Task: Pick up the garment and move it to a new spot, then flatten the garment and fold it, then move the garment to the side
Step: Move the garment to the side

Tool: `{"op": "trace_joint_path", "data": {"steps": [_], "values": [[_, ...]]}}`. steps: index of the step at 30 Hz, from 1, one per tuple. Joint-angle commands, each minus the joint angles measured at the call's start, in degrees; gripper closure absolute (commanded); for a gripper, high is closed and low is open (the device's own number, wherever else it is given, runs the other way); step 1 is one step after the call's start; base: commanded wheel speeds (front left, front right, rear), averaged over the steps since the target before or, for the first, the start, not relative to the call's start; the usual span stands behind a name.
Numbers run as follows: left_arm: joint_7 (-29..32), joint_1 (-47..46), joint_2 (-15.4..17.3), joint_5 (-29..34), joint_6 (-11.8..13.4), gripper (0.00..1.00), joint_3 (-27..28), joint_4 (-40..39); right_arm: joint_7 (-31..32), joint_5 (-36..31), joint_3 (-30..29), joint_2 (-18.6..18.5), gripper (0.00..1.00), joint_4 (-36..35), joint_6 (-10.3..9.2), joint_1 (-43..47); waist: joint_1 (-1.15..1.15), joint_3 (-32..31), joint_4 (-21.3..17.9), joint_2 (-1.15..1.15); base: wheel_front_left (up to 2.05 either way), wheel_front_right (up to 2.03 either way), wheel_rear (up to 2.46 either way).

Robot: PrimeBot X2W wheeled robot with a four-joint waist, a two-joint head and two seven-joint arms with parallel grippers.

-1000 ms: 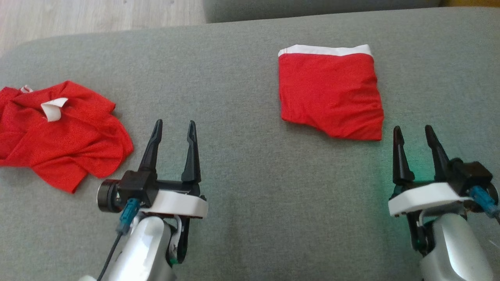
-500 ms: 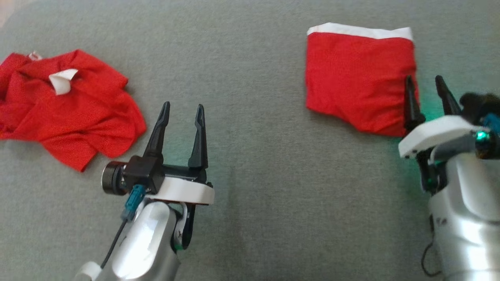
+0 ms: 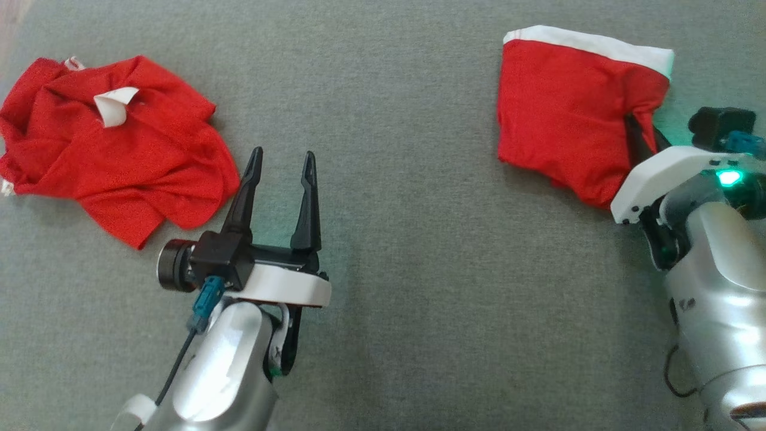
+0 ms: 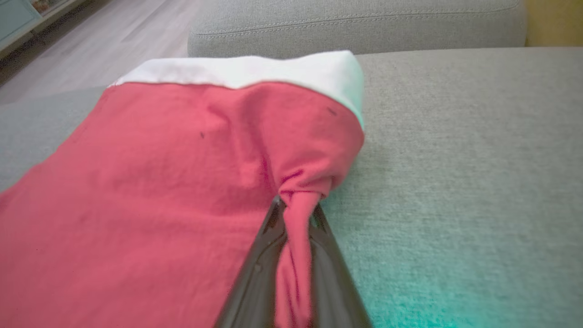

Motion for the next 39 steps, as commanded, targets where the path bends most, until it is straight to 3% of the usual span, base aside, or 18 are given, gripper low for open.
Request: {"op": "trace_joint_path", "data": {"steps": [1,8,11,17,22,30,39], "values": [[-0.28,-1.7,0.49,-0.14,0.31,0.0,2.02,-1.64,-0.24,-0.09,1.39,-0.25,1.0,-0.43,-0.04,0.3,0.0,-0.29,-0.34,0.0,0.0,0.0,0.0],[-0.28,-1.17,0.49,0.21,0.17,0.0,2.73,-1.73,-2.46,-0.23,9.84,-8.58,1.0,-2.38,-0.04,-0.64,0.0,-1.7,-2.51,0.0,0.0,0.0,0.0],[-0.28,-1.16,0.49,0.31,0.13,0.0,2.9,-1.91,-1.64,-1.82,15.32,-15.62,1.0,-3.56,-0.04,-0.07,0.0,-1.65,-3.1,0.0,0.0,0.0,0.0],[-0.28,-1.87,0.49,0.45,-0.08,0.0,2.87,-2.42,1.35,0.23,20.25,-28.15,1.0,-3.26,-0.04,0.71,0.0,-0.01,-3.22,0.0,0.0,0.0,0.0],[-0.28,-2.55,0.49,0.39,-0.17,0.0,2.51,-2.65,-0.03,-3.08,23.99,-37.27,1.0,-1.08,-0.04,-0.35,0.0,2.02,-2.41,0.0,0.0,0.0,0.0],[-0.28,-3.97,0.49,0.23,0.07,0.0,2.07,-2.99,-2.84,-7.58,23.27,-41.34,1.0,5.05,-0.04,-4.28,0.0,5.0,-0.94,0.0,0.0,0.0,0.0],[-0.28,-4.48,0.49,0.42,0.15,0.0,2.26,-3.11,-4.44,-12.79,19.63,-40.07,1.0,9.77,-0.04,-7.16,0.0,6.05,-0.66,0.0,0.0,0.0,0.0]]}}
